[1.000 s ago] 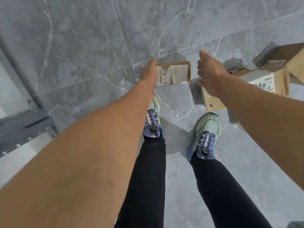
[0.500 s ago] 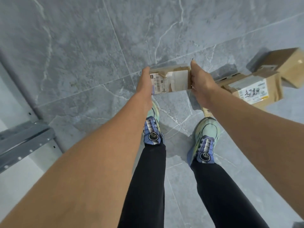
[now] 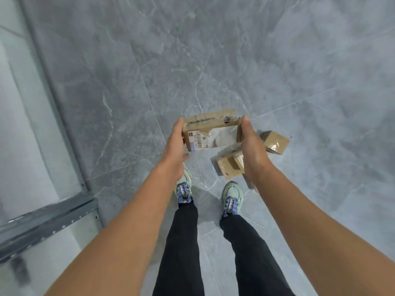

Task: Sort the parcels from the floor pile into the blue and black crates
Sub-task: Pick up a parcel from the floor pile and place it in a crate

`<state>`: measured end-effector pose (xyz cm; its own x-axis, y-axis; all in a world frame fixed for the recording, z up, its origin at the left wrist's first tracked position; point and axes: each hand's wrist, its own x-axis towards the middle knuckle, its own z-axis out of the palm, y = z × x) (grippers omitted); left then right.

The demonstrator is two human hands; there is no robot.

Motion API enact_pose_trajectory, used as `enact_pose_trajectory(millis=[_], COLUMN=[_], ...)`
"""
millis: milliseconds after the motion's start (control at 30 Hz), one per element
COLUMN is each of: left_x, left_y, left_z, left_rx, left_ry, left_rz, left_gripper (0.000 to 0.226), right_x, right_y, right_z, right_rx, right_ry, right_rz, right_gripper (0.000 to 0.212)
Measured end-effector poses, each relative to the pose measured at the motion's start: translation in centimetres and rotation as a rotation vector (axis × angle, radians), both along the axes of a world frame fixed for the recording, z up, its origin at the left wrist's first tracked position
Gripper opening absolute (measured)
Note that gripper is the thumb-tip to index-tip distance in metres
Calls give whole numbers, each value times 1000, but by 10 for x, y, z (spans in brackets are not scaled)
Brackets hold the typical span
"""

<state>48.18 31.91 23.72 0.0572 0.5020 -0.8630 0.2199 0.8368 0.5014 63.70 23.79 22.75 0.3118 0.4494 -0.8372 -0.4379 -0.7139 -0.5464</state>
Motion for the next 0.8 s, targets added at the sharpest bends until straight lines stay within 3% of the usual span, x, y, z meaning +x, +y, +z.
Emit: enact_pose_trajectory(millis=[67,167,333,433,533,667,800], left_x=[12,29,55,65,72,75,82], left_y=[-5,-14,-28,-37,-48,-60,-73], left_z=[57,128,220,262,298,337,366], left_rx=[48,130,253,302,323,355,345], left_ry=[-44,-131,-283,-358,-421,-505,-551], left_rz=[-56,-142,-293,-377,-498,-666,-820], left_gripper=[47,50,55,56,54,53,55], right_x=[15,30,49,53,48,31,8], right_y=[-11,-29,-58,-79,-105,-138,-172], right_z=[55,130,234,281,324,360,392], right_rx=[74,155,281,341,377,437,429], right_ry=[-51,-92,-177,-247,-312,-391,-446], right_rz=[-28,-79,-211,-258,-345,-464,-597], right_gripper=[55,63,58,57,43,49,40])
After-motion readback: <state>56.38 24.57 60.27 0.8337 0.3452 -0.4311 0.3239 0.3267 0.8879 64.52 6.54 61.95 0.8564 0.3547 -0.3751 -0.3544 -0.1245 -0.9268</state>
